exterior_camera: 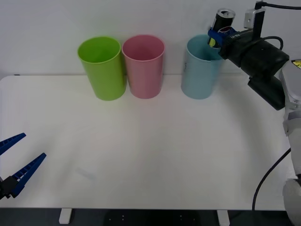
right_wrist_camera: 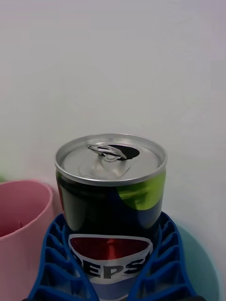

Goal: Grasp the object on the table and drop it into the matching bin: aluminum can to the light blue bin, PET bottle to the pink bin.

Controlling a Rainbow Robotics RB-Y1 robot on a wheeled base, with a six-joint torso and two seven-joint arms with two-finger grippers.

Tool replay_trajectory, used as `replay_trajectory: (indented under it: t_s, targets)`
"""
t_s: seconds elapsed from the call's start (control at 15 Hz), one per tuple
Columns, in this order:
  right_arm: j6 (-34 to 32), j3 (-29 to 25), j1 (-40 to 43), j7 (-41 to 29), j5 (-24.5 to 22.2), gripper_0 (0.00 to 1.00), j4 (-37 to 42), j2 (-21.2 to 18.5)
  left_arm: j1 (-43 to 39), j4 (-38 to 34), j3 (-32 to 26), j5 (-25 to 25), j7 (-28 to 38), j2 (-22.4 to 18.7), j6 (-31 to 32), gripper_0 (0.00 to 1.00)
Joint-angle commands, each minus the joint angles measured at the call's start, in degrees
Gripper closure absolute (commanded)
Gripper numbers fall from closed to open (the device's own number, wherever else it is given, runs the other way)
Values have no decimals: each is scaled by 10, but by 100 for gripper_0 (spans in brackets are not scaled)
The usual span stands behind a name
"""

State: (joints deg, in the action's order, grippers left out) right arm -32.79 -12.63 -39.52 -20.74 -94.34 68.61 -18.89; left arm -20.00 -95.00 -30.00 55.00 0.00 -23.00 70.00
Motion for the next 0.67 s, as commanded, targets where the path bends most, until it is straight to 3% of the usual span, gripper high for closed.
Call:
replay_trajectory:
  t_s: [0.07, 0.2, 0.4, 0.67]
  targets:
    - [1, -40, -50, 1, -55, 100, -66, 30, 0, 0, 0, 0, 0, 0, 0, 0]
    - [17, -64, -83, 2, -86, 100, -112, 47, 0, 0, 0, 0, 0, 0, 0, 0]
    - [71, -57, -106, 7, -86, 100, -153, 55, 0, 0, 0, 0, 0, 0, 0, 0]
    - [81, -52, -108, 9, -86, 100, -155, 59, 0, 0, 0, 0, 0, 0, 0, 0]
